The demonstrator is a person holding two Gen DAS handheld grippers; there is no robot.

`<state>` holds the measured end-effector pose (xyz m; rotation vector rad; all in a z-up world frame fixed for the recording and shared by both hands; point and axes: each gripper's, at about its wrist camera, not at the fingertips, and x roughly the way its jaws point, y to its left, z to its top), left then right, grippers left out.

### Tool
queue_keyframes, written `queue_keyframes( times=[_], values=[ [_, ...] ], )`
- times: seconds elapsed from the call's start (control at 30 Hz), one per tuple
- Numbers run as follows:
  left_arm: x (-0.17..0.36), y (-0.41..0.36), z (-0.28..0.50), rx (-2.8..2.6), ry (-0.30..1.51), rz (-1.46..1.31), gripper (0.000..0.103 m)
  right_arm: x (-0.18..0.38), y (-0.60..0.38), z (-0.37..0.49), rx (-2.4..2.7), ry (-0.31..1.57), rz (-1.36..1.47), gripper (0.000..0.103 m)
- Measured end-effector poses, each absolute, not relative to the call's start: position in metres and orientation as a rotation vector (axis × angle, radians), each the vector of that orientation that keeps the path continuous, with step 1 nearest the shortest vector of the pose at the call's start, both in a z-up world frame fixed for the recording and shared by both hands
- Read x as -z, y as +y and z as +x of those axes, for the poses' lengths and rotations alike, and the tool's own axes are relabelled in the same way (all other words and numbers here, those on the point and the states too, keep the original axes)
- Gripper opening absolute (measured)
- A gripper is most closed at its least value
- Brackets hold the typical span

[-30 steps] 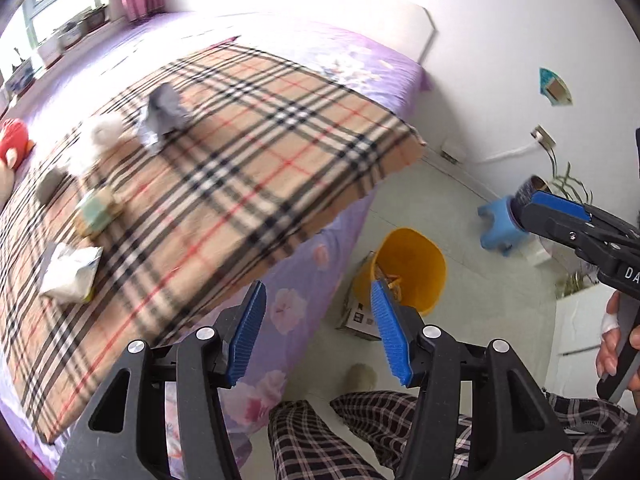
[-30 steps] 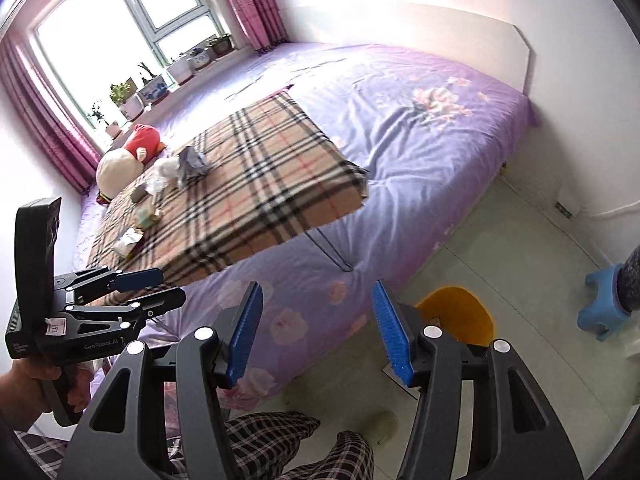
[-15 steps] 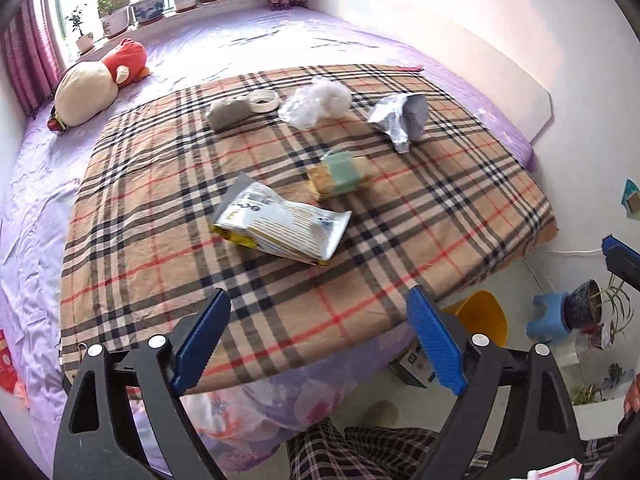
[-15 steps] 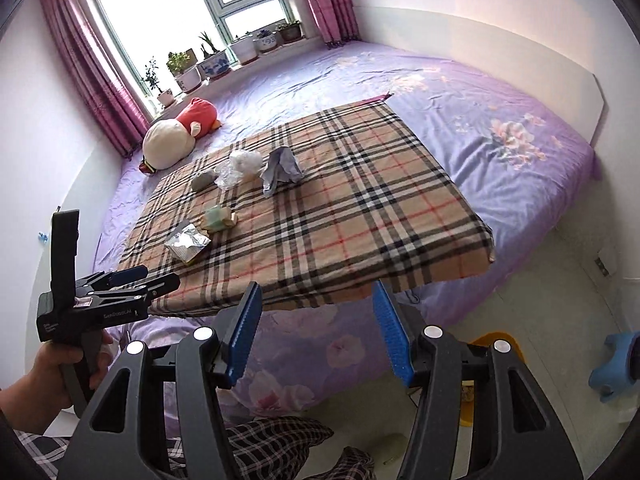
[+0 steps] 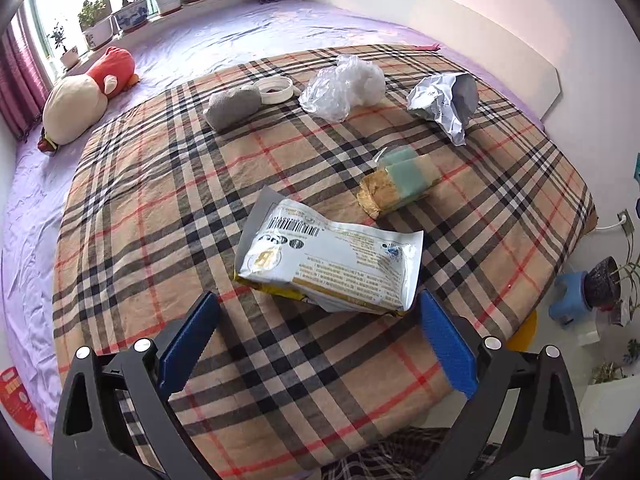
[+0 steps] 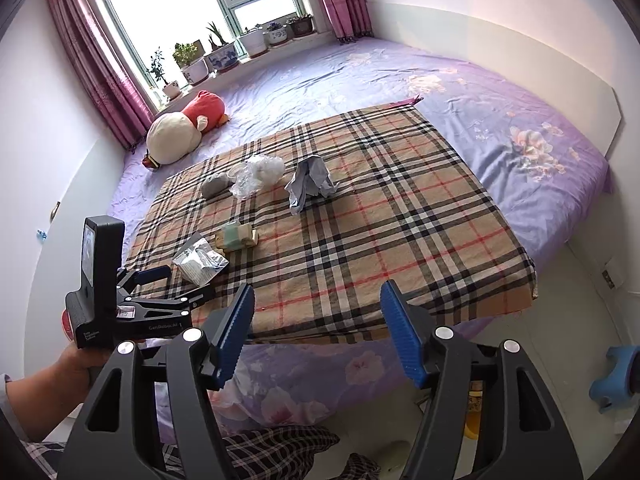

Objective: Collect trash
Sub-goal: 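Grasp the white sachet with the left tool while the right tool grasps the crumpled foil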

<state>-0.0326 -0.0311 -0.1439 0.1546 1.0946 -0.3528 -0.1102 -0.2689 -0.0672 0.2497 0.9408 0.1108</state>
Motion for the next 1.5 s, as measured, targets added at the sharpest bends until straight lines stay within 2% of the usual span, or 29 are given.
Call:
queue_keyframes(
  times=[0.4,0.47,0.73,1.0,1.2,1.27,1.33,1.5],
  values=[
    [0.146,-0.012,0.003,0.350,1.075,0.164,0.089,0.095,-0.239,-0.030,-0.102,0.980,0.171,0.068],
    [0.147,-0.005,0.011,0.335,1.077,0.154,0.089,0.099,-0.235,-0.013,-0.091,0.979,0.162,0.073],
    [0.149,0.016,0.030,0.297,1.084,0.130,0.089,0.120,-0.230,0.043,-0.051,1.013,0.148,0.080],
    [0.152,0.015,0.040,0.295,1.102,0.117,0.098,0.147,-0.225,0.069,-0.051,1.080,0.105,0.080],
    [0.152,0.009,0.036,0.257,1.089,0.111,0.095,0.155,-0.217,0.076,-0.046,1.086,0.041,0.080],
    [0.150,0.008,0.032,0.245,1.081,0.106,0.089,0.154,-0.216,0.076,-0.054,1.084,0.043,0.077],
    [0.149,0.011,0.033,0.241,1.080,0.103,0.084,0.153,-0.215,0.074,-0.046,1.077,0.023,0.069],
    [0.148,0.014,0.031,0.240,1.078,0.100,0.081,0.151,-0.218,0.069,-0.057,1.068,0.026,0.056]
  ],
)
